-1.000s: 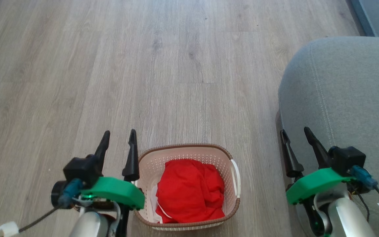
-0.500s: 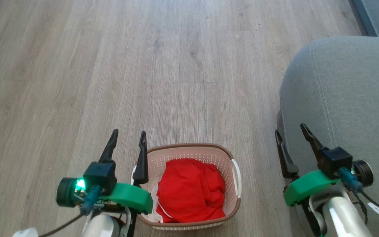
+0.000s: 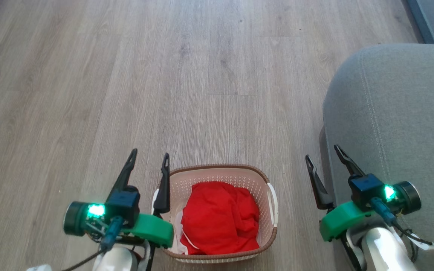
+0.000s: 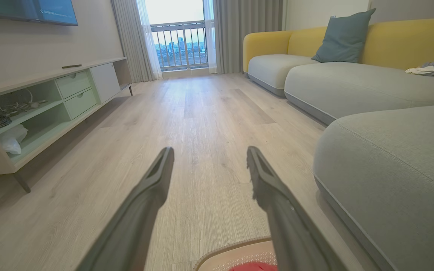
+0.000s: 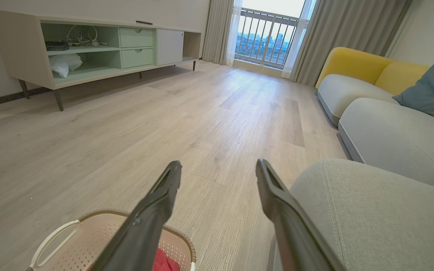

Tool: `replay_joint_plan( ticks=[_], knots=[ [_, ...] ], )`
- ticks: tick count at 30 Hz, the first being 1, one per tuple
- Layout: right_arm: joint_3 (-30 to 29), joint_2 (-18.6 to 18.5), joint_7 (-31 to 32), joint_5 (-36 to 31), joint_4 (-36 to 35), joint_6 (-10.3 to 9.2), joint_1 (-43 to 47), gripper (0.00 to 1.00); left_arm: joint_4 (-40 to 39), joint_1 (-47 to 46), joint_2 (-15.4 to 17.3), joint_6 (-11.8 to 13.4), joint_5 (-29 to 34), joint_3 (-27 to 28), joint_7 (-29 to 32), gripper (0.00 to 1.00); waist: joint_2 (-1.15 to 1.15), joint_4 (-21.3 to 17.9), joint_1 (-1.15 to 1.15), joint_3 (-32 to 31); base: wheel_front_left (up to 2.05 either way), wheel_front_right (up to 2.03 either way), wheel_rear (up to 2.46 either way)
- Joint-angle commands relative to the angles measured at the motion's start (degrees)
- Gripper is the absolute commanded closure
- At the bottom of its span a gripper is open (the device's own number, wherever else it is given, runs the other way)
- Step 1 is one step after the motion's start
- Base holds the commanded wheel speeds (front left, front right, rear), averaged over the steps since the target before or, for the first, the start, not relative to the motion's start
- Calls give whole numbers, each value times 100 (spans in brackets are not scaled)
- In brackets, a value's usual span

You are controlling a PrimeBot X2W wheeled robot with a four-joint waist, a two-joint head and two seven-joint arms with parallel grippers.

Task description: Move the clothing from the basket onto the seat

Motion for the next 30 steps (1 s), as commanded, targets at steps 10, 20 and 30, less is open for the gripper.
replay_joint_plan(
  ticks=[10,20,30],
  knots=[
    [153,36,-68,139,-2,0,-331,0,-20,-140,-36,-124,-462,453,-73,0,0,10,0,-2,0,0,0],
    [151,36,-68,168,-16,0,-349,0,84,-139,-37,-255,-565,422,-73,0,0,-25,0,49,0,0,0],
    [148,18,-68,-150,-256,0,-541,0,668,-383,-37,-534,-734,353,-73,0,0,-243,0,722,0,0,0]
  ],
)
